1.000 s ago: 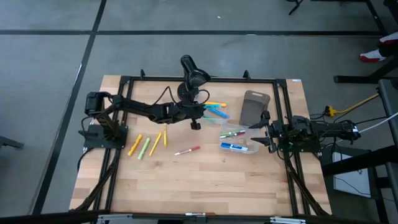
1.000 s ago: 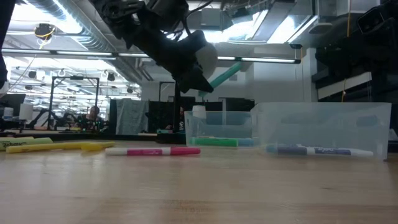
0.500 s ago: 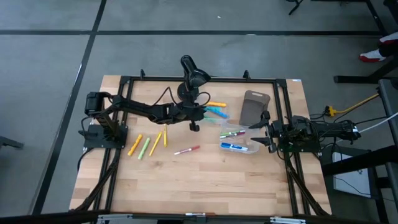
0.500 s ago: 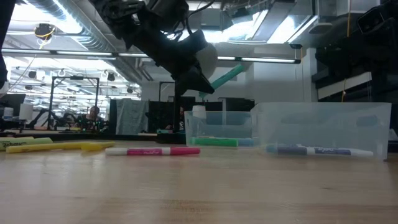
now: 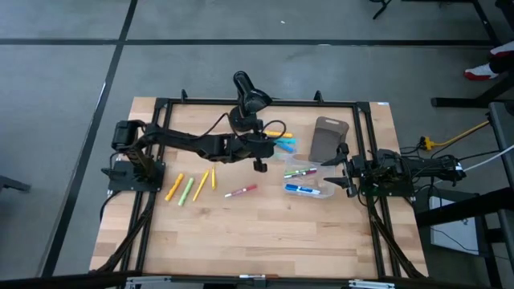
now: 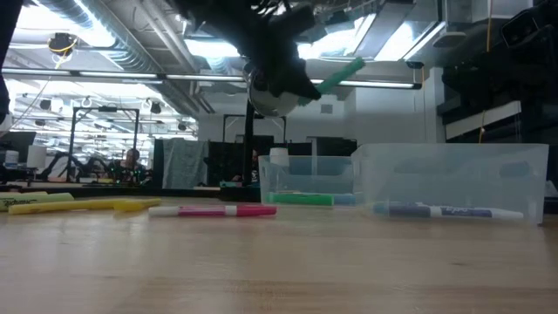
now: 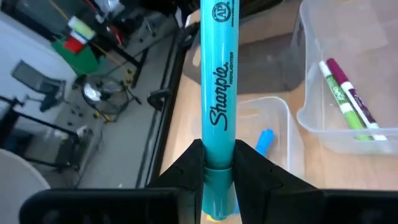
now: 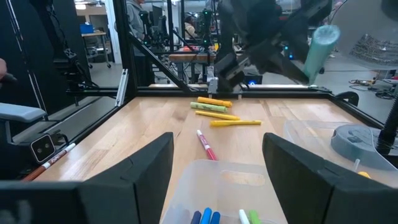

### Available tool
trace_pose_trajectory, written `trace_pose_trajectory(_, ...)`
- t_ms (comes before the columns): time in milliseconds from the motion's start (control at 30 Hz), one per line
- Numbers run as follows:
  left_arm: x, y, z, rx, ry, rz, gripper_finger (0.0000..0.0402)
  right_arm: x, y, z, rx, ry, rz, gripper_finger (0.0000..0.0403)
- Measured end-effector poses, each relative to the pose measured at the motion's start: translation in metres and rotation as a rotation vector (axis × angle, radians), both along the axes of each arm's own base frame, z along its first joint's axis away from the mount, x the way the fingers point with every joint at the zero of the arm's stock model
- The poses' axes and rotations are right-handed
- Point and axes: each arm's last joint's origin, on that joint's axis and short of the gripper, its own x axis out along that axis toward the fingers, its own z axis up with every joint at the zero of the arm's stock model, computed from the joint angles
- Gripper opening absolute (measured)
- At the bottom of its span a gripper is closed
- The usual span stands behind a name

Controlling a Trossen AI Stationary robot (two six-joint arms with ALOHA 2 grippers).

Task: Pick & Place Markers
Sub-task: Put the light blue highlighter pen into the top transparent bin

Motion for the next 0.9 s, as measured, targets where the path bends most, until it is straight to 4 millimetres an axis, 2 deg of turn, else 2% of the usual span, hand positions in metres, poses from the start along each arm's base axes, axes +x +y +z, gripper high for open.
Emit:
trace_pose_trajectory(100,0.007,0.004,0.01,-0.058,-0.03,-0.02,0.0054,0.0,0.0,0.0,0.0,0.0,0.001,0.0244)
trace_pose_trajectory(233,0.014,0.016,0.012,-0.168,-0.054,-0.01,0.0054,0.0,0.0,0.0,0.0,0.0,0.0,0.0244)
trace_pose_trajectory(433,0.025,0.033,-0.008,-0.233,0.076,0.059,0.0055,0.0,0.0,0.0,0.0,0.0,0.0,0.0244)
trace_pose_trajectory(667,0.038,0.04,-0.026,-0.218,0.135,0.142,0.0058,0.0,0.0,0.0,0.0,0.0,0.001,0.0244)
trace_pose_trajectory(900,0.027,0.045,-0.035,-0.287,0.225,0.25,0.0058,0.0,0.0,0.0,0.0,0.0,0.001,0.0244)
